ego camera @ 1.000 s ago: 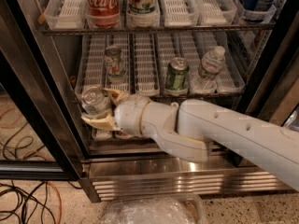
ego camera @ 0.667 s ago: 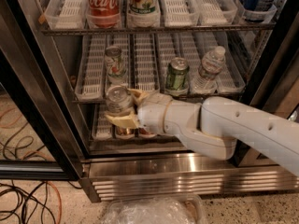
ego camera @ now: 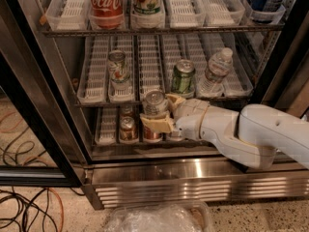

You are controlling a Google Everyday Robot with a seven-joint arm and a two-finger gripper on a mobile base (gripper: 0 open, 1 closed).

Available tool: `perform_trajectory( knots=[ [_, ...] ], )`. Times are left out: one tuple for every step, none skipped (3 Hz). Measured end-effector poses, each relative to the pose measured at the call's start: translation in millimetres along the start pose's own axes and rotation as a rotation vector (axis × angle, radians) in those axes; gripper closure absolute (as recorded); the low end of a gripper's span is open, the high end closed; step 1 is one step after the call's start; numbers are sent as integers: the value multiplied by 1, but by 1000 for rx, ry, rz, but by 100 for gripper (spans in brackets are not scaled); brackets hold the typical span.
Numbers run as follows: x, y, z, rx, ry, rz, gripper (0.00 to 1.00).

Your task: Pick 7up can from middle shelf of fridge

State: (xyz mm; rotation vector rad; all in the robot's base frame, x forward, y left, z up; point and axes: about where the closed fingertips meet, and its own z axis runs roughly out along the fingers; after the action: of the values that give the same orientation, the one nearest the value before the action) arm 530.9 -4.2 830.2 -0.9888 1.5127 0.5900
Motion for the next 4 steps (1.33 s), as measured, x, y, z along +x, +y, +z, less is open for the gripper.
perform_trajectory(
  knots=[
    [-8, 9, 6, -31, 24, -15, 100],
    [-15, 34, 3, -111, 63, -30, 100],
    [-11, 59, -8, -193, 92, -11, 100],
    [-9, 79, -12, -288, 113, -6, 100]
  ],
)
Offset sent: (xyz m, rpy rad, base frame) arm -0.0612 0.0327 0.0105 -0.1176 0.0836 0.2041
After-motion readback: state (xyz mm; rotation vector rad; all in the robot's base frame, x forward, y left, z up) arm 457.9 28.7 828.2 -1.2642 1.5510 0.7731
